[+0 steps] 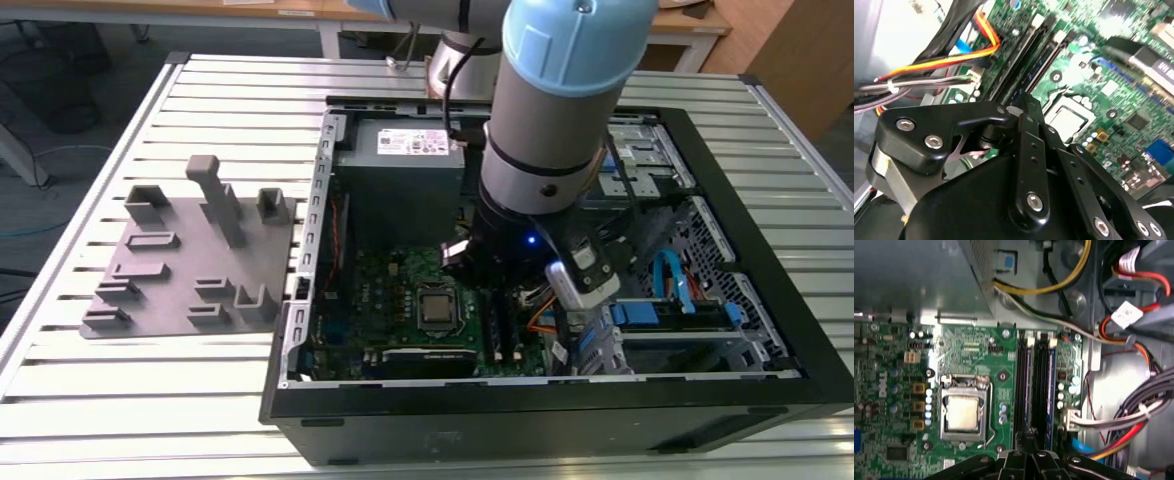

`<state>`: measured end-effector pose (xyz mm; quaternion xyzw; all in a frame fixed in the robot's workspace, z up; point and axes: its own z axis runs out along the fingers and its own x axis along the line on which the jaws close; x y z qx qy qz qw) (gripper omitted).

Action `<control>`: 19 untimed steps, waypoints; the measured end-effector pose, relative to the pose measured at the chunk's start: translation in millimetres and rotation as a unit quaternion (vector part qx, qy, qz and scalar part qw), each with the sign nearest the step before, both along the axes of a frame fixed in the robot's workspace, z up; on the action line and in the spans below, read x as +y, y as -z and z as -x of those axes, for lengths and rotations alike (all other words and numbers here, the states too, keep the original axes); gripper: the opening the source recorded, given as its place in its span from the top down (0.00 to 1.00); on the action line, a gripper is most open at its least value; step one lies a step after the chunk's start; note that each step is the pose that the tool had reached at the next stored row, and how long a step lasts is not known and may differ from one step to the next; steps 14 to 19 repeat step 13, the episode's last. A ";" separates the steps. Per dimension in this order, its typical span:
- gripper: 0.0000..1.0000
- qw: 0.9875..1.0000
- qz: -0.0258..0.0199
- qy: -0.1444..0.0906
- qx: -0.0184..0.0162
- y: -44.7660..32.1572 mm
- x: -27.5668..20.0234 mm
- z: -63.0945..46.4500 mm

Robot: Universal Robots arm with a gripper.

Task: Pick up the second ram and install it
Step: 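Press down the second ram until it locks into place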

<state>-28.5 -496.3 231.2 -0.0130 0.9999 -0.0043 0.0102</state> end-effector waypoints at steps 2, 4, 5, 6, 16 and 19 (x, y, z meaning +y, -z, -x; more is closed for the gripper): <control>0.89 1.000 0.000 0.000 0.000 0.1 5.6 0.0; 0.89 1.000 0.000 -0.001 0.000 -0.1 9.6 0.0; 0.89 1.000 0.000 -0.002 0.000 -0.3 11.0 0.0; 0.89 1.000 0.000 -0.004 0.000 -2.9 13.5 -0.1; 0.89 1.000 0.000 -0.004 0.000 -3.9 13.5 0.0; 0.89 1.000 0.000 -0.004 0.000 -3.9 13.5 0.0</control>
